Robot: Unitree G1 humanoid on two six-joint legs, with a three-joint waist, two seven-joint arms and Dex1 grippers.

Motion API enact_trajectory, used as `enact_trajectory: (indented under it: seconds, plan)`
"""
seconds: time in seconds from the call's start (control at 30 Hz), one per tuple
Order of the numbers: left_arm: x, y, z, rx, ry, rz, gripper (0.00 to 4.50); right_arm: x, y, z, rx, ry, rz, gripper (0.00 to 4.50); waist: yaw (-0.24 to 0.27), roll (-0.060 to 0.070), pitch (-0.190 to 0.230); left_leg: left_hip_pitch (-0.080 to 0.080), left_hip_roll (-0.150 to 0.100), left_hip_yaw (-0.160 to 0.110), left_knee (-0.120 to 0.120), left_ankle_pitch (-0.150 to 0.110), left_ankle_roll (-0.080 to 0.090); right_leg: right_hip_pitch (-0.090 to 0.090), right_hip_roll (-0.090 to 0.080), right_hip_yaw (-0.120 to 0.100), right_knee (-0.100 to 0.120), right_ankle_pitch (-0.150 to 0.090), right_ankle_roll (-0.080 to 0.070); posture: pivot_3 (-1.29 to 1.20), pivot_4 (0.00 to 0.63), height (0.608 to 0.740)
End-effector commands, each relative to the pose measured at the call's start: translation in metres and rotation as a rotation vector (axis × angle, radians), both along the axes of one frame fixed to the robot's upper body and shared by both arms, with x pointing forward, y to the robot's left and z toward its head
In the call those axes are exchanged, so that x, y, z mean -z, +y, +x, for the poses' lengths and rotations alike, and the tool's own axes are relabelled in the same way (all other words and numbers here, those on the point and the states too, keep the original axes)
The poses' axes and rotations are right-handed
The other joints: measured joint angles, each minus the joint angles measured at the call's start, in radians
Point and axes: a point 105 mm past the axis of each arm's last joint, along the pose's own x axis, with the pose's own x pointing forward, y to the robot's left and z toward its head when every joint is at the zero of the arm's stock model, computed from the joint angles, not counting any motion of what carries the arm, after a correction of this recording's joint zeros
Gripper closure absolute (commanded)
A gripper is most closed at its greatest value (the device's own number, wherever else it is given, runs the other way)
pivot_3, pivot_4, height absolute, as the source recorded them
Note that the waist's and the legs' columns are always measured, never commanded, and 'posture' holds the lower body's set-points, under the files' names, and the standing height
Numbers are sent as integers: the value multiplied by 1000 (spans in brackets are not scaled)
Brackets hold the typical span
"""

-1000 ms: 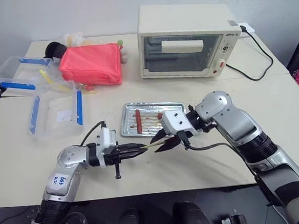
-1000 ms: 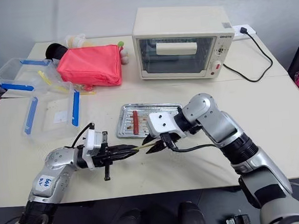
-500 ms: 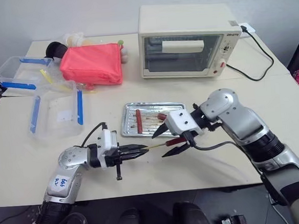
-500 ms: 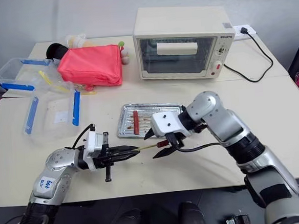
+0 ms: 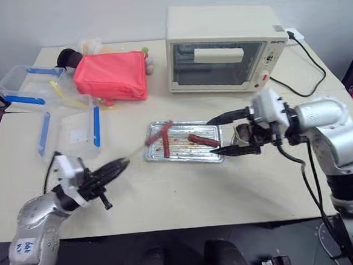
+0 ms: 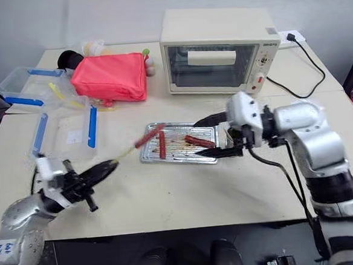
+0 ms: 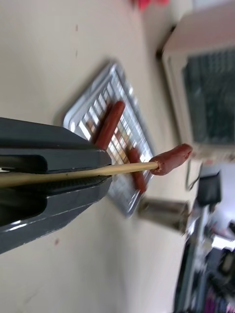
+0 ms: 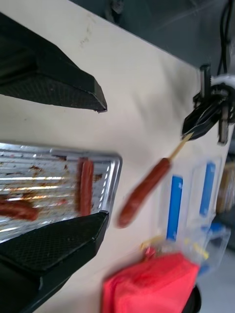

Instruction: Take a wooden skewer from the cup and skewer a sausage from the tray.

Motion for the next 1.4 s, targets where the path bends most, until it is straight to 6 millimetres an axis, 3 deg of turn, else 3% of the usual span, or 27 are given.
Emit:
enact_trajectory:
  seconds: [0.03,0.07,0.17,0.27,0.33,0.63,0.7,0.83,0.97,1.07,1.17,1.3,1.4]
  plan:
    - [-26,22,6,-218,-105,-108,4500,-25,-13,-3,103,-62,168,292,7,0,0,0,0,0,0,0,0,0,0,0,0,0,0,0,150,740]
    - [-29,30,9,-284,-119,-137,4500,-27,-15,-2,132,-92,198,7,7,0,0,1,0,0,0,0,0,0,0,0,0,0,0,0,150,740]
    - [-38,53,18,-469,-150,-238,4500,-38,-17,-10,133,-163,376,7,8,-1,0,1,0,1,-1,0,0,0,2,1,1,0,0,0,150,740]
    - [-34,77,30,-646,-121,-301,4500,-32,-20,-20,122,-45,466,7,11,-1,0,1,0,1,-1,0,-1,0,3,1,1,0,0,0,150,740]
    - [-26,89,40,-739,-79,-275,4500,-32,-21,-22,137,-63,510,7,12,-1,0,1,-1,2,-1,0,0,0,3,1,1,0,0,0,150,740]
    - [-16,95,63,-840,14,-291,4500,-28,-15,-22,145,-113,513,7,11,-2,0,1,-1,2,-2,0,0,-1,3,0,1,0,0,0,150,740]
    - [-12,88,68,-809,52,-305,4500,-28,-15,-22,144,-114,513,7,11,-2,0,1,-1,2,-2,1,0,-1,3,0,1,0,0,0,150,740]
    - [-17,82,71,-774,33,-297,3420,-24,-12,-24,136,-103,506,0,11,-3,0,1,-1,2,-2,1,0,-1,3,0,1,0,0,0,150,740]
    - [-28,65,60,-650,-55,-161,2244,-20,-12,-26,126,-98,484,0,9,-3,0,1,-1,3,-2,1,0,-1,3,0,1,0,0,0,150,740]
    - [-34,57,50,-553,-97,-93,2244,-18,-14,-27,122,-93,461,0,8,-3,0,2,0,4,-2,1,0,-1,3,-1,1,0,0,0,150,740]
    - [-34,36,29,-337,-152,139,2244,-10,-17,-31,103,-70,403,0,8,-3,0,2,0,3,-3,0,-1,-1,3,0,0,0,0,0,150,740]
    - [-5,29,10,-154,-72,384,2244,16,-19,-45,24,-15,257,0,10,-2,1,2,0,4,-3,0,-1,-1,2,1,-1,0,0,0,150,740]
    - [14,21,-6,-44,-40,469,2244,41,-19,-61,-41,39,154,0,11,-2,0,2,0,4,-4,-1,0,-1,2,3,-2,0,0,0,150,740]
